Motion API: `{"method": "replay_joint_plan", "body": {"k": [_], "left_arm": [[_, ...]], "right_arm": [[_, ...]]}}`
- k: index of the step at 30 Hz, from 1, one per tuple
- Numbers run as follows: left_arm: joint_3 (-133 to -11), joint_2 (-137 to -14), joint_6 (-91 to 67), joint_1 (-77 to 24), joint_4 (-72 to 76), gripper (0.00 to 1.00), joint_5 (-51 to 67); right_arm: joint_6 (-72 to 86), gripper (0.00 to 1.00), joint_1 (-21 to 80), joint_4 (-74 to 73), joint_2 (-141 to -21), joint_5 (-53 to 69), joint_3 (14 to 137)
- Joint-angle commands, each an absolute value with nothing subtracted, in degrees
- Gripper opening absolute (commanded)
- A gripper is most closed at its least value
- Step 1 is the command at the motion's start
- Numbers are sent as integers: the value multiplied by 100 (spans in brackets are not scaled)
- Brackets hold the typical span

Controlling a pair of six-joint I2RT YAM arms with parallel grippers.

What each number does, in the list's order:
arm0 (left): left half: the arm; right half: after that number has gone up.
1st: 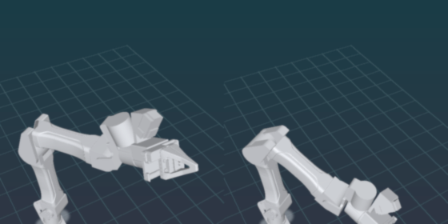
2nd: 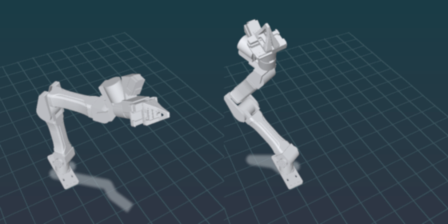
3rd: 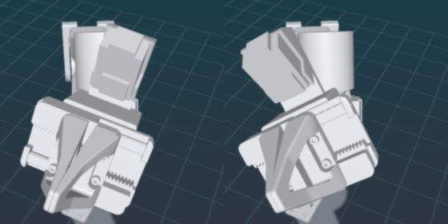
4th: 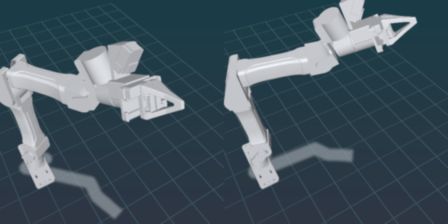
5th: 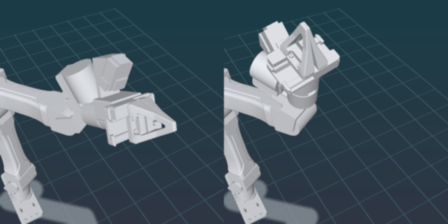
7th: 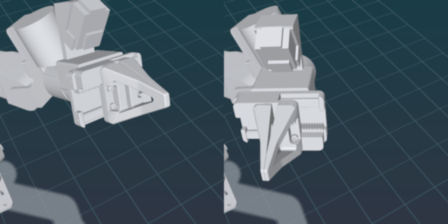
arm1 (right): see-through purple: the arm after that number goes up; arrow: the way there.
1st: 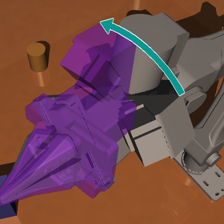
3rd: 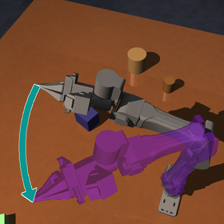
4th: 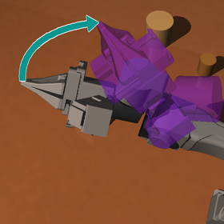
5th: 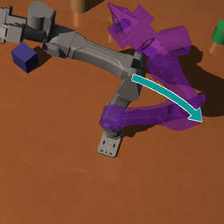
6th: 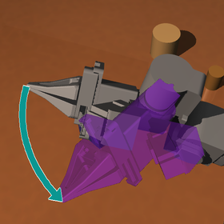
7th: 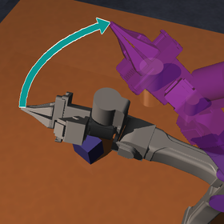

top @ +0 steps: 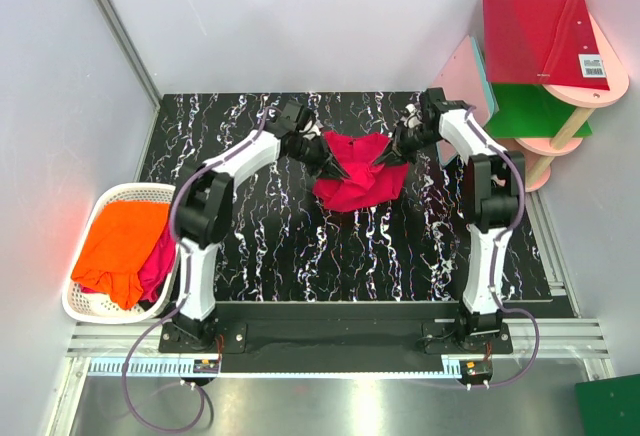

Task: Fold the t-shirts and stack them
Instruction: Fold the long partially folded tshirt into a neat square

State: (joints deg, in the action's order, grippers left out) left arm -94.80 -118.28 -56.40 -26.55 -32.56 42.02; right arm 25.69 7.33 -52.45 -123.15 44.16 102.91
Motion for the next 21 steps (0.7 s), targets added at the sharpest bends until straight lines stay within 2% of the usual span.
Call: {"method": "replay_joint_plan", "body": {"k": [1, 6, 12, 13, 14, 15, 16, 21], "left_arm": [[-10352, -12566, -5730, -2426, -3120, 6, 4702], [-10968, -13182, -6090, -2171, -2717, 9, 4886], [-11092, -13552, -7004, -1978, -1206, 18, 5326], [-11048, -13561, -7144, -1960, -934, 28, 5335], [-10996, -13570, -7502, -1916, -244, 46, 5352], [-10899, -13596, -7671, -1890, -29, 76, 5379], [-10872, -13588, -7812, -1864, 304, 97, 5388], [-10383, -13098, -7673, -1697, 527, 99, 5230]], "right_arm": [[2645, 6, 703, -5317, -12953, 4272, 11108], [2751, 7, 686, -5317, -13542, 4096, 11882], [2979, 7, 624, -5300, -13886, 3955, 12550], [3058, 7, 615, -5317, -13930, 3877, 12699], [3076, 7, 607, -5291, -13965, 3841, 12778], [3102, 7, 606, -5300, -14070, 3806, 12858], [3155, 8, 606, -5291, -14115, 3684, 12954], [3296, 10, 606, -5212, -14562, 3270, 13631]]}}
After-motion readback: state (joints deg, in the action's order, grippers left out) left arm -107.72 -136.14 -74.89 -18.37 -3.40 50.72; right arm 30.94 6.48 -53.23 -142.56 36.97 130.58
